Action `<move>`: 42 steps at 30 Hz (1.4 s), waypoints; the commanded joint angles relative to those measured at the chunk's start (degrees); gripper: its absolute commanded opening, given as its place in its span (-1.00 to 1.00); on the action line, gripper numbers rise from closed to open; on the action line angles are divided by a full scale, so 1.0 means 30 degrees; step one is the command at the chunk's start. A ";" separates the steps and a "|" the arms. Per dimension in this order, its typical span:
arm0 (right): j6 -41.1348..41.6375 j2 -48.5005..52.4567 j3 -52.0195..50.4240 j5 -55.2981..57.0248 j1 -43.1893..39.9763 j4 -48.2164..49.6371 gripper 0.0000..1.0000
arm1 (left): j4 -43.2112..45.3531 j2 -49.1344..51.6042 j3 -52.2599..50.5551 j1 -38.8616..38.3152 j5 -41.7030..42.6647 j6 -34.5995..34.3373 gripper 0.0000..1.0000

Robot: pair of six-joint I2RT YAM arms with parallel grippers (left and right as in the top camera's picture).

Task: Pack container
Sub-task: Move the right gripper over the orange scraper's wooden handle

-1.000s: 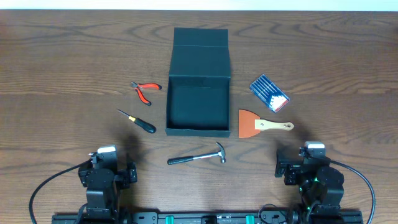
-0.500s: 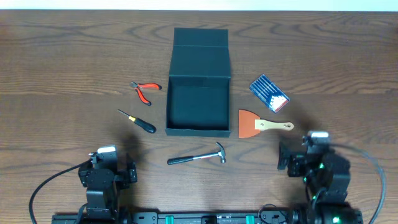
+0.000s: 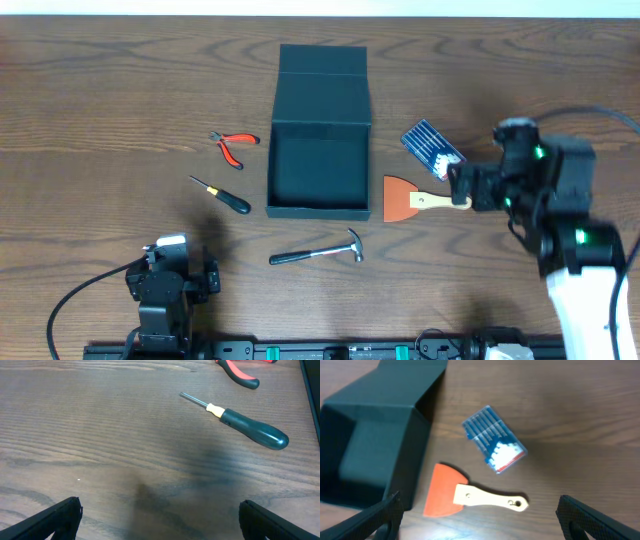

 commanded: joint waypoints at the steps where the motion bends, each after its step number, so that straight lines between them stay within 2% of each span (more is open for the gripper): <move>1: 0.0277 0.2259 0.2645 0.0197 0.1042 -0.1005 0.99 | -0.0051 -0.0138 -0.0277 0.0080 -0.0226 0.0189 0.97; 8: 0.0240 0.6433 0.6295 -0.0131 0.2018 -0.4087 0.99 | -0.0051 -0.0138 -0.0277 0.0080 -0.0226 0.0189 0.97; 21: -0.0306 0.9653 0.6419 0.1588 0.2441 -0.6149 0.99 | -0.0051 -0.0138 -0.0277 0.0080 -0.0226 0.0189 0.97; 26: -0.4248 0.9945 0.6171 0.1486 0.2448 -0.6441 0.98 | -0.0051 -0.0138 -0.0277 0.0080 -0.0226 0.0189 0.97; 30: -0.6594 0.9967 0.5523 0.0386 0.2441 -0.5989 0.98 | -0.0051 -0.0138 -0.0277 0.0080 -0.0226 0.0189 0.97; 33: -0.6739 0.9967 0.4670 -0.0794 0.2426 -0.5100 0.99 | -0.0051 -0.0138 -0.0277 0.0080 -0.0226 0.0189 0.97; 42: -0.7810 0.9967 0.0015 -0.0058 0.2463 -0.1734 0.99 | -0.0051 -0.0138 -0.0277 0.0080 -0.0226 0.0189 0.97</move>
